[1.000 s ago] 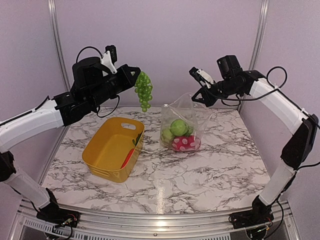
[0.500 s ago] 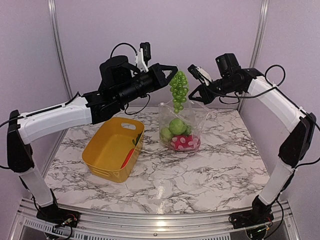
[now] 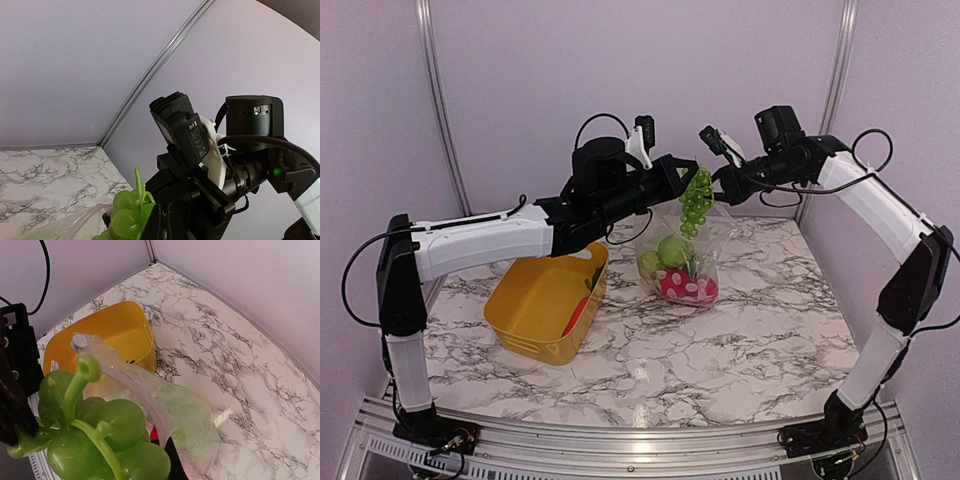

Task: Place the food in the zip-top bag and seal the zipper
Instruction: Place the fake fruit in the zipper food storage bag, then pick up the fake vegetable from the bin, then place the fake vegetable in the zipper food storage bag.

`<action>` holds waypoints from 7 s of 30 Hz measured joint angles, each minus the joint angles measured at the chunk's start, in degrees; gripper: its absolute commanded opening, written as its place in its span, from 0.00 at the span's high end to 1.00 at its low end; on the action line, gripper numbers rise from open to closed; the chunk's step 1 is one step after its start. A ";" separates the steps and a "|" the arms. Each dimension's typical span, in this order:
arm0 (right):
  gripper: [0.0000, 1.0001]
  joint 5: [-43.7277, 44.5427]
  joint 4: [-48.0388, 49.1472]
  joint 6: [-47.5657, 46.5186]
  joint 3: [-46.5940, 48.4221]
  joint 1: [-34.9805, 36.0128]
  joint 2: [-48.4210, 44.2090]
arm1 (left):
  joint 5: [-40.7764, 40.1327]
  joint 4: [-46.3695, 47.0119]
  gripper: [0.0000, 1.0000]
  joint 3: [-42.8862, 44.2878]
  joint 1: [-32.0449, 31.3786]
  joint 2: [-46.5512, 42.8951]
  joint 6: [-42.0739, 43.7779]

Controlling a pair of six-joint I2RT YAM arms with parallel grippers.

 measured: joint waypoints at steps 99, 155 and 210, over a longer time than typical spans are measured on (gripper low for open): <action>1.00 -1.07 2.14 -0.57 -6.56 -5.73 -0.68 | 1.73 -44.61 0.53 -25.24 16.65 1.20 13.66; 1.00 -4.28 1.29 0.37 -6.56 -1.77 -3.63 | -5.14 13.81 0.93 -19.98 -3.45 -17.09 29.09; 1.00 -18.67 -1.46 0.96 -5.35 -3.91 -2.27 | -26.18 39.63 0.16 -19.32 -8.26 3.34 55.39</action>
